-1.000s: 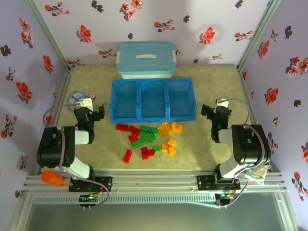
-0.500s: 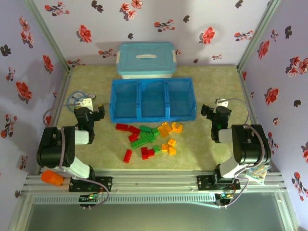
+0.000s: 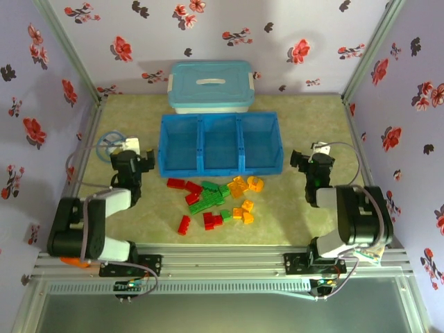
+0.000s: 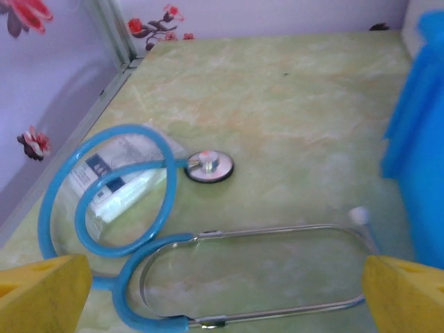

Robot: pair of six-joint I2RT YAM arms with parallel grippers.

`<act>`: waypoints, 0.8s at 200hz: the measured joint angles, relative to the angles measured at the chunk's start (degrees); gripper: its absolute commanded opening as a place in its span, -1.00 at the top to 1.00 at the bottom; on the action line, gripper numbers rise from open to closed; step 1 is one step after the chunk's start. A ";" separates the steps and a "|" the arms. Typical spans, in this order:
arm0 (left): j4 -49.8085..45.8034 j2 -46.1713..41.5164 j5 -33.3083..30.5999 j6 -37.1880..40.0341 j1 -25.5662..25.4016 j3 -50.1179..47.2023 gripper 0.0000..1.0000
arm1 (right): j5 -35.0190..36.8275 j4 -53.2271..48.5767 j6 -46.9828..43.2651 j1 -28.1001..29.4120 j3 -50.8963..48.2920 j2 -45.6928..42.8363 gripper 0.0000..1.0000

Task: Sort the legos into containers by color
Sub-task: Pick up the lego from the middle-left of the table.

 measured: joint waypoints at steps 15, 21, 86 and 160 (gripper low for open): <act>-9.40 -4.55 -1.70 -3.08 -1.01 6.51 -1.00 | -0.76 -10.67 1.73 0.28 3.13 -9.64 -0.99; -12.79 -5.97 -2.27 -5.11 -0.98 9.16 -1.00 | -0.72 -16.02 4.11 0.31 6.03 -12.66 -0.99; -41.83 -13.16 0.63 -20.02 -9.18 18.27 -0.85 | -3.85 -47.08 21.44 3.50 20.33 -18.51 -0.99; -55.60 -19.50 0.96 -31.74 -26.21 13.99 -0.73 | -4.02 -61.35 21.92 15.93 22.27 -19.56 -0.99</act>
